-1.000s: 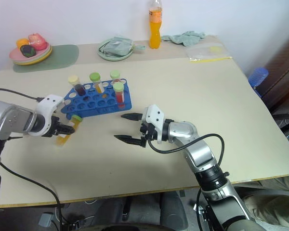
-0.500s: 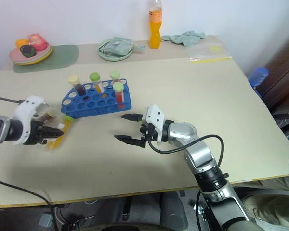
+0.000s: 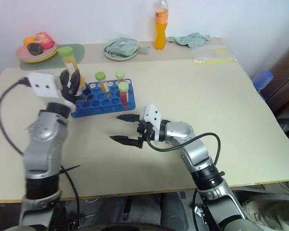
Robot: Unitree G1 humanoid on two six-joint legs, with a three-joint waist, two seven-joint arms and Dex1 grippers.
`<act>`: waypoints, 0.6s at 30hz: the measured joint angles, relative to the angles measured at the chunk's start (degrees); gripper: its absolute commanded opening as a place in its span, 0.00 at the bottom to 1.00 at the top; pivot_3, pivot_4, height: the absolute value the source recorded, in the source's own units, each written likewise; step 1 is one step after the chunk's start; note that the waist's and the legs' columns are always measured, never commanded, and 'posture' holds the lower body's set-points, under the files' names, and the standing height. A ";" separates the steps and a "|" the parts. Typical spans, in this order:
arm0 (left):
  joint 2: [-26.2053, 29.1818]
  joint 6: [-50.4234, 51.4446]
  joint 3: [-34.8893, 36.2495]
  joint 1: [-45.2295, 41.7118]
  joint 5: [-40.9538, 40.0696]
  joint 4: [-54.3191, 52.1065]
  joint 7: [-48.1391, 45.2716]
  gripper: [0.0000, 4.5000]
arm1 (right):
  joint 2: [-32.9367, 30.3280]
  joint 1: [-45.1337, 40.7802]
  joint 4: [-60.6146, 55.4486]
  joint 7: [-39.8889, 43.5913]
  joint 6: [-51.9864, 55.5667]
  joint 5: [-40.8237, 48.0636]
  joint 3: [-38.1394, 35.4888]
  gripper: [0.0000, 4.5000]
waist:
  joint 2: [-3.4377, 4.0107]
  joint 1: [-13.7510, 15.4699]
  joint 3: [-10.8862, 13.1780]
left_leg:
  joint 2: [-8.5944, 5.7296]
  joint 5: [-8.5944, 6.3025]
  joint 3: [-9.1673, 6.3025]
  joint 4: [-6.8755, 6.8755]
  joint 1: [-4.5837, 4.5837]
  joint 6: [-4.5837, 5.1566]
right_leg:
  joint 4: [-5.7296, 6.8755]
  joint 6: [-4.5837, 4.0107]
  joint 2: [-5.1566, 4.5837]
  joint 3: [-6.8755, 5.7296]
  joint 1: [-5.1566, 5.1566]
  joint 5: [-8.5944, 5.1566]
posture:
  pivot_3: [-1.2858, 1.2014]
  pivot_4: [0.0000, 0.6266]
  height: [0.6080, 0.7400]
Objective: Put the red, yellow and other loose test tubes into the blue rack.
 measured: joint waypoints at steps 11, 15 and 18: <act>-4.44 -14.84 -4.06 2.00 4.61 15.17 -0.49 0.15 | 0.00 0.60 -0.05 -3.17 -0.27 -0.60 -0.09 0.81 | 0.00 0.10 0.00 | -0.02 -0.01 -0.01 0.03 0.00 0.03 | 0.00 0.01 0.00 -0.01 0.03 0.00 | 0.52 0.24 1.00; -4.43 -14.71 -4.62 2.07 4.57 15.25 -1.60 0.15 | -0.12 0.63 -0.35 -3.63 -0.26 -0.56 -0.09 0.81 | 0.00 0.09 0.00 | -0.02 -0.01 -0.01 0.03 0.00 0.03 | 0.00 0.01 0.00 -0.01 0.03 0.00 | 0.52 0.24 1.00; -4.70 -14.63 -5.22 2.02 4.57 16.26 -2.25 0.15 | -0.15 0.62 -0.35 -3.61 -0.26 -0.52 -0.09 0.81 | 0.00 0.09 0.00 | -0.02 -0.01 -0.01 0.03 0.00 0.03 | 0.00 0.01 0.01 -0.02 0.04 0.00 | 0.52 0.24 1.00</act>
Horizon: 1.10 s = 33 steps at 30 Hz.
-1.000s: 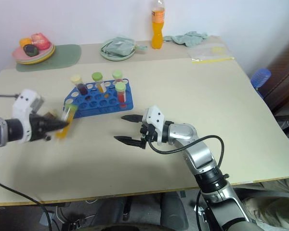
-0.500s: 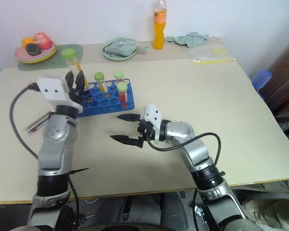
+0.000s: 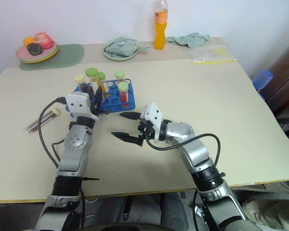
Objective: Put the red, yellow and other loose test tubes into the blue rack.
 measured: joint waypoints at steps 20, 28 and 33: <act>-0.22 -5.66 -0.92 -2.57 2.39 9.96 0.99 0.15 | -0.04 0.05 -0.11 -0.08 0.56 0.33 0.01 0.81 | 0.01 0.04 -0.01 | 0.00 0.00 -0.04 0.00 0.01 0.00 | 0.00 0.00 0.01 -0.02 0.01 0.00 | 0.52 0.24 1.00; -1.43 -6.81 -0.16 -2.29 -0.59 11.26 0.15 0.68 | -0.02 0.05 -0.19 -0.24 0.58 0.54 0.01 0.81 | 0.01 -0.01 -0.01 | 0.00 0.00 -0.07 0.00 0.01 0.00 | -0.01 0.00 0.01 -0.02 0.02 0.00 | 0.52 0.24 1.00; -1.32 -6.85 1.84 -0.29 -2.93 7.11 -0.08 0.99 | -0.05 0.08 -0.46 -0.37 0.59 0.59 0.01 0.81 | 0.01 -0.10 -0.01 | 0.03 0.00 -0.17 -0.02 0.01 0.00 | 0.00 0.00 0.03 -0.02 -0.01 0.00 | 0.52 0.24 1.00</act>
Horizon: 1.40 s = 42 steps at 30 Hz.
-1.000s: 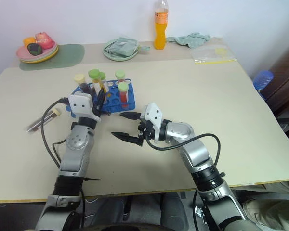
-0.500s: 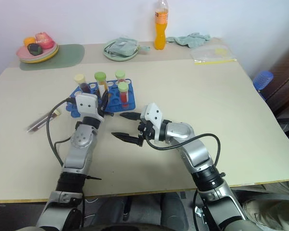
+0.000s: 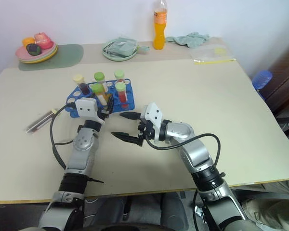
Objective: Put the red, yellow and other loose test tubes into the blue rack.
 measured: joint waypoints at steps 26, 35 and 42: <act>61.87 62.92 -4.64 -14.76 -16.77 11.88 -38.93 0.99 | 0.72 -0.06 -0.46 -1.33 0.79 0.01 -0.06 0.81 | 0.10 -0.27 0.08 | 0.03 0.01 0.12 -0.13 0.03 -0.01 | 0.01 -0.01 0.12 -0.07 -0.02 -0.02 | 0.52 0.24 1.00; 52.51 53.88 -26.49 -39.46 3.38 45.59 -58.84 0.86 | 1.14 -0.27 -0.29 -2.43 1.06 -0.08 -0.04 0.81 | 0.06 -0.57 0.08 | 0.06 0.02 0.14 -0.09 -0.02 0.00 | 0.04 0.00 0.17 -0.09 -0.05 -0.02 | 0.52 0.24 1.00; 50.14 44.95 -28.36 -45.21 11.72 58.41 -61.16 0.18 | 1.06 0.10 -0.66 -4.20 1.95 -0.06 -0.06 0.81 | -0.03 -1.76 0.13 | 0.08 0.01 0.06 -0.12 -0.04 0.01 | 0.06 0.01 0.19 -0.11 -0.11 -0.03 | 0.52 0.24 1.00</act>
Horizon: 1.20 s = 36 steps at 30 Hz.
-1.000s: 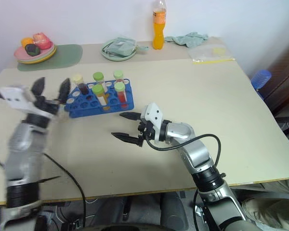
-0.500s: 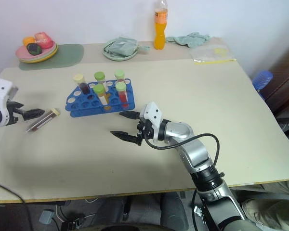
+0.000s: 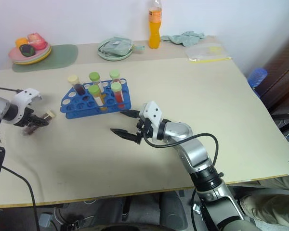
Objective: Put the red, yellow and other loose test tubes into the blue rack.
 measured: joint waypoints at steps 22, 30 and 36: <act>-38.74 -37.01 38.52 47.42 -18.58 -68.17 56.43 0.18 | -0.70 1.45 -1.10 1.34 0.56 0.65 -0.07 0.81 | -0.14 1.07 -0.11 | -0.07 0.01 -0.10 0.17 -0.13 -0.03 | 0.11 -0.02 -0.22 0.15 -0.13 0.05 | 0.52 0.24 1.00; -45.03 -41.80 35.11 46.50 -11.11 -66.35 63.50 0.18 | -0.59 1.27 -1.08 1.77 0.59 0.64 -0.07 0.81 | -0.14 1.84 -0.12 | -0.11 0.00 0.02 0.20 -0.03 -0.02 | 0.05 -0.02 -0.22 0.14 0.02 0.05 | 0.52 0.24 1.00; -46.33 -43.27 33.91 45.32 -8.85 -62.57 64.89 0.18 | -0.57 1.29 -1.09 1.13 0.89 0.64 -0.08 0.81 | -0.14 1.80 -0.12 | -0.11 0.00 0.02 0.19 -0.03 -0.02 | 0.03 -0.02 -0.22 0.13 0.02 0.05 | 0.52 0.24 1.00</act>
